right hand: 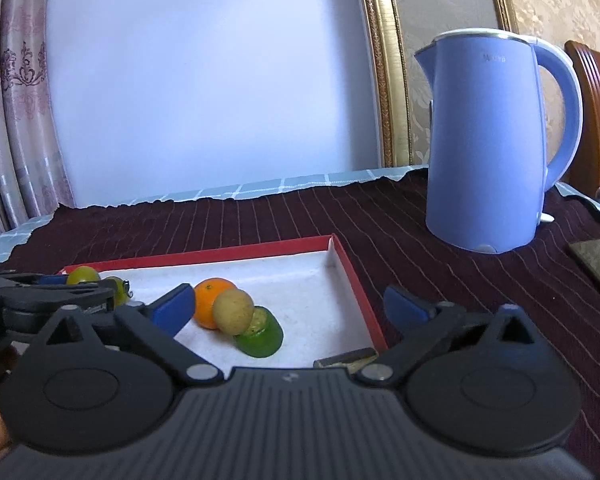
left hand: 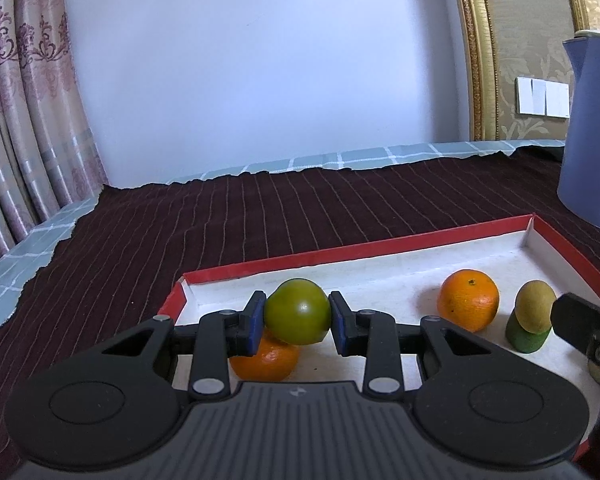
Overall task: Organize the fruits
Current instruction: 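Lower the tomato beside the orange and open the left tool while the right tool releases the dark piece, then withdraw both open tools and move them toward the items in front of the tray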
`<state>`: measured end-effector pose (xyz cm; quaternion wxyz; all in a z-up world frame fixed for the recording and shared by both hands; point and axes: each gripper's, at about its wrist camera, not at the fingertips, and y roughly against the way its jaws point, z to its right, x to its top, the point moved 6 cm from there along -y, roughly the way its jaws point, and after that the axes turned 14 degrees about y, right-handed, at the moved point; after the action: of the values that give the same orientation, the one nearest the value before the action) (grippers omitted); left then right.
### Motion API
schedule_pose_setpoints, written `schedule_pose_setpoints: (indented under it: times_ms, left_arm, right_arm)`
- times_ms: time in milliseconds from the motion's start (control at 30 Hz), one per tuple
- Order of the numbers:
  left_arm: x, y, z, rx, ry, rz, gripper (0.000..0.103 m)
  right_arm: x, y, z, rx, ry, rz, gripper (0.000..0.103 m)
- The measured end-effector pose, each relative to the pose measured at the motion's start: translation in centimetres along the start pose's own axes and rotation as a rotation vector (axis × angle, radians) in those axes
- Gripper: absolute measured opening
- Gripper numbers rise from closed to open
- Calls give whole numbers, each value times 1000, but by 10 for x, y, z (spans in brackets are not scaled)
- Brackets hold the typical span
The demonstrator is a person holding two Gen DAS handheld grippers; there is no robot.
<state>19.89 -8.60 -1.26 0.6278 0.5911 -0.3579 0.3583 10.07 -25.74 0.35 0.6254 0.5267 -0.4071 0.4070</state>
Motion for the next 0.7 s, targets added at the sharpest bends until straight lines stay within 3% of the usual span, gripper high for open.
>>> schedule_pose_setpoints:
  times_ms: [367, 500, 700]
  left_arm:
    - [-2, -3, -2, 8, 11, -19, 34]
    - [0, 1, -1, 16, 4, 17, 64]
    - [1, 8, 1, 31, -19, 52, 65]
  right_arm:
    - [-11, 10, 0, 25, -40, -7, 103]
    - [-13, 16, -1, 23, -35, -4, 103]
    - [-20, 30, -1, 36, -41, -17, 103]
